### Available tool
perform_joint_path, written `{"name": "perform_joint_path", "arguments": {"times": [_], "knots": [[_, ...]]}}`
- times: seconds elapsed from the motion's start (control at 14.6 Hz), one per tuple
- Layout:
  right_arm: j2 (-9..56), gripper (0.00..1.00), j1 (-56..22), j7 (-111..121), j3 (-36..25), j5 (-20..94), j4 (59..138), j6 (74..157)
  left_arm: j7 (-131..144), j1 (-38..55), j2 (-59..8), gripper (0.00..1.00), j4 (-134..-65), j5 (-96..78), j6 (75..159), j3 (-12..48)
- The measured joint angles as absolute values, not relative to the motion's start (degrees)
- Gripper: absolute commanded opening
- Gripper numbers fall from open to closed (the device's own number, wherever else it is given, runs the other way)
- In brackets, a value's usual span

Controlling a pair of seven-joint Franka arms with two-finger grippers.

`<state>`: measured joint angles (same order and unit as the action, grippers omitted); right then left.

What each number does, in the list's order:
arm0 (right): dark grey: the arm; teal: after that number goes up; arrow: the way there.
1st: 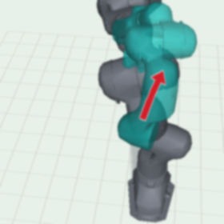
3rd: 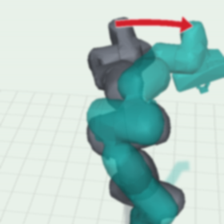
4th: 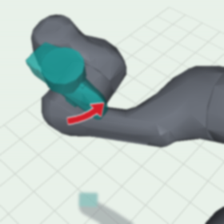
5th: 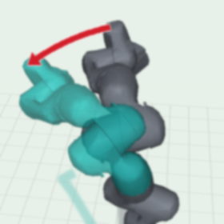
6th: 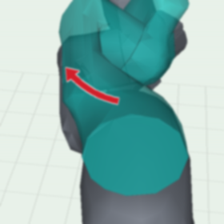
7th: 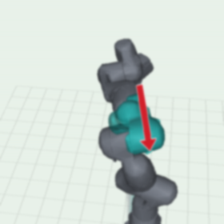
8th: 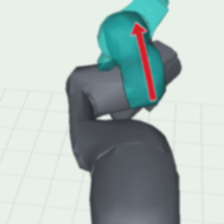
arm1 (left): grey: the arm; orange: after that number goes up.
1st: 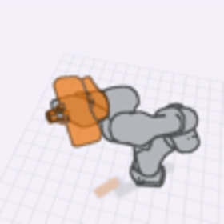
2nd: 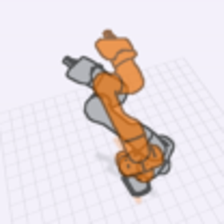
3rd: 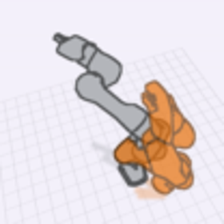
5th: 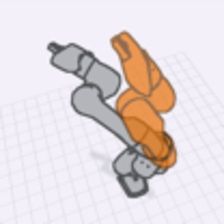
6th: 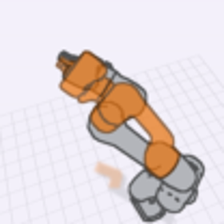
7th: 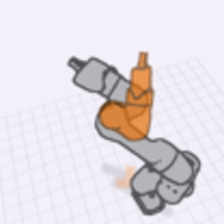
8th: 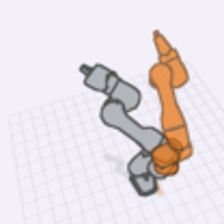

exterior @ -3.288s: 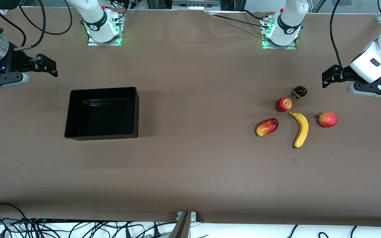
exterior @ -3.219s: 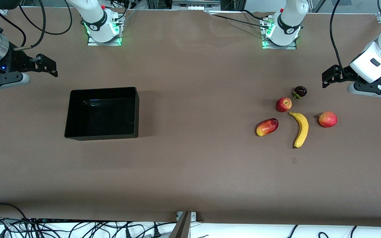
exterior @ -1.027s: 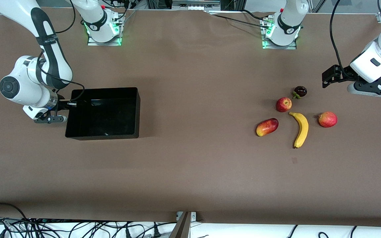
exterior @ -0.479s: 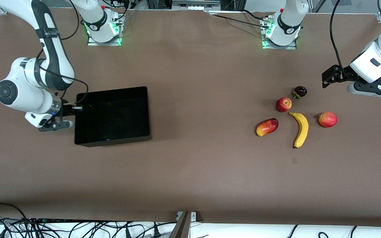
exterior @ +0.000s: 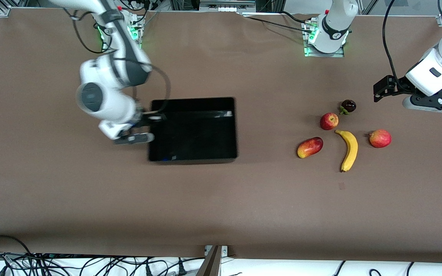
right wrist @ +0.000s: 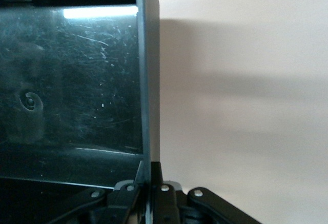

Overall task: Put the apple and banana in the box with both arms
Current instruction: 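Push the black box with the right gripper toward the fruit, then draw back the right gripper while the left gripper reaches the apple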

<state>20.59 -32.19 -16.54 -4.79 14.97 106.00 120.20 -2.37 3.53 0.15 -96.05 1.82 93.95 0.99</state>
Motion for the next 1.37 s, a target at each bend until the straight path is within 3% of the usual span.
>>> {"name": "perform_joint_path", "arguments": {"times": [0.34, 0.68, 0.89, 0.96, 1.03, 1.1, 1.37], "knots": [[30.71, 0.0, -43.65, -31.42, -4.47, 15.24, 94.79, 121.5, -2.38, 3.53, -0.32, 1.0, -96.03, 1.82, 92.07, 1.0], [38.57, 0.0, -47.23, -33.58, -4.53, 15.24, 90.04, 125.78, -2.38, 3.37, -4.23, 1.0, -96.08, 1.82, 85.87, 1.01], [39.41, 0.0, -47.72, -33.7, -4.57, 15.27, 89.19, 127.2, -2.38, 2.68, -9.19, 1.0, -96.35, 1.83, 83.17, 0.85], [39.44, 0.08, -47.72, -33.7, -4.58, 15.28, 89.16, 127.2, -2.37, 2.61, -11.08, 1.0, -96.54, 1.83, 82.98, 0.84], [39.44, 0.86, -47.72, -33.7, -4.59, 15.28, 89.15, 127.2, -2.37, 2.61, -13.07, 1.0, -96.77, 1.83, 83.03, 0.87], [39.45, 1.0, -47.73, -33.71, -4.59, 15.28, 89.11, 127.56, -2.37, 2.61, -15.17, 1.0, -97.21, 1.83, 83.67, 0.91], [38.66, 1.0, -47.8, -33.73, -6.12, 15.26, 87.45, 127.61, -2.13, 2.83, -20.6, 1.0, -105.12, 1.83, 100.43, 1.08]]}}
